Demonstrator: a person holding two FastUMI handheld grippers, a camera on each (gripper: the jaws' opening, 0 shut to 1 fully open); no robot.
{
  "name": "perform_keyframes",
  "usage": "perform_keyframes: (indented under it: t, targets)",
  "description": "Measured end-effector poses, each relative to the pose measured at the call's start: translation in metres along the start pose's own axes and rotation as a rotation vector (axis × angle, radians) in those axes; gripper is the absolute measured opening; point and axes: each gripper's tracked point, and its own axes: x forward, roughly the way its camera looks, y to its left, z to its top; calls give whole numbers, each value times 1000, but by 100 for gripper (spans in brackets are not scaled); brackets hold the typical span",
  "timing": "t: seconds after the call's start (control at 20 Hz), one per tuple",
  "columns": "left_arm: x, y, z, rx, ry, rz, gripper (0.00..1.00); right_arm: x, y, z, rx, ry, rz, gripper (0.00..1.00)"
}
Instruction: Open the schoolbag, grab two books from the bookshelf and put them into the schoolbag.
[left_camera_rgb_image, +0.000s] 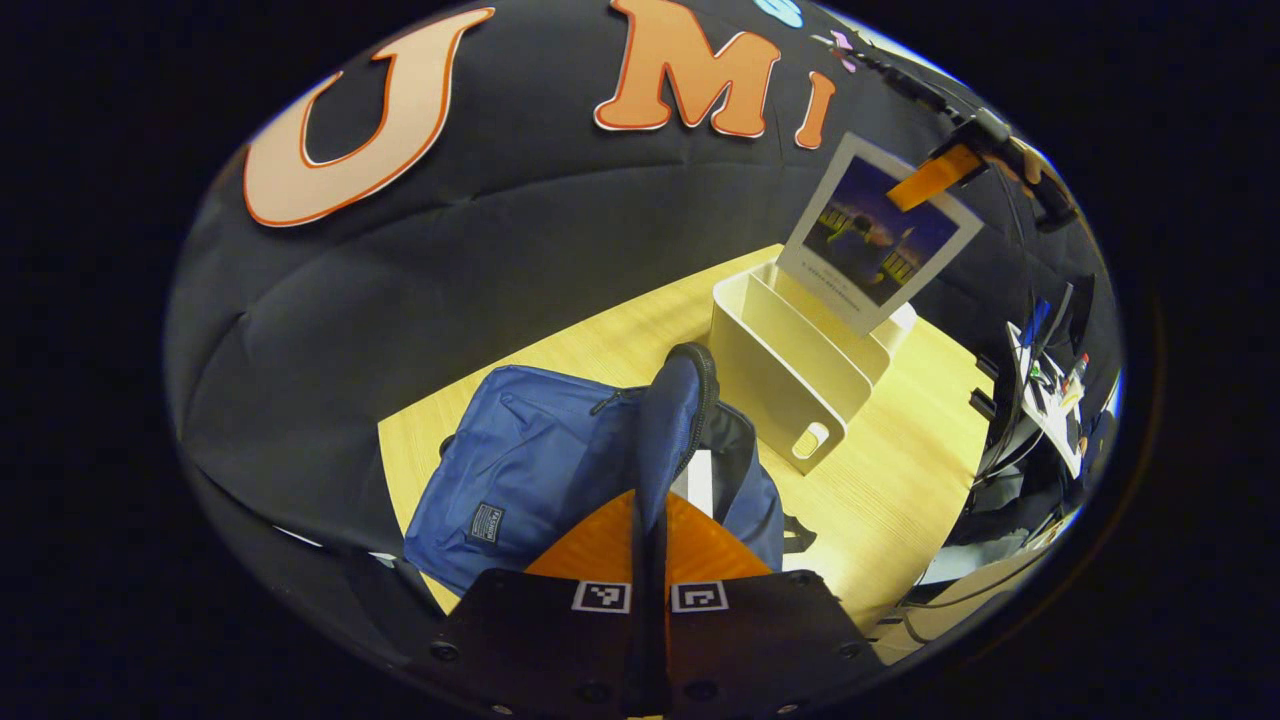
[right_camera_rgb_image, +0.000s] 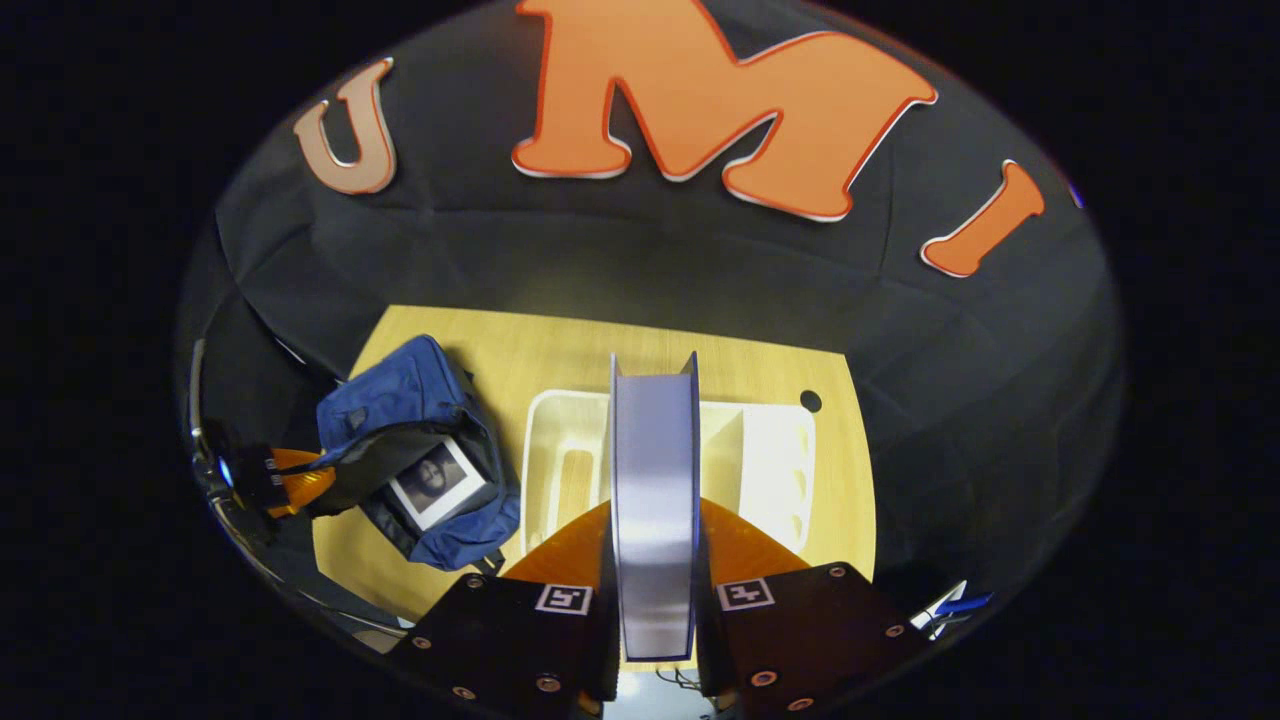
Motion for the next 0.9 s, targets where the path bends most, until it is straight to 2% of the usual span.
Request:
perform_keyframes:
  t: [0.2, 0.3, 0.4, 0.65, 0.8, 0.9]
  targets:
    - [-2, 7, 3, -1, -11, 29, 1, -46, 42, -6, 166, -63, 268, 29]
    - [-4, 10, 7, 8, -18, 40, 1, -37, 72, -23, 261, -54, 408, 29]
    - [-5, 10, 10, 18, -17, 45, 1, -25, 100, -48, 354, -13, 508, 29]
    - [-13, 5, 19, 52, -34, 44, 0, 53, 148, -110, 479, 72, 579, 29]
    - [-14, -1, 21, 64, -18, 34, 1, 87, 177, -110, 612, 57, 619, 29]
    - [-15, -3, 23, 73, -14, 35, 1, 110, 190, -112, 683, 11, 584, 29]
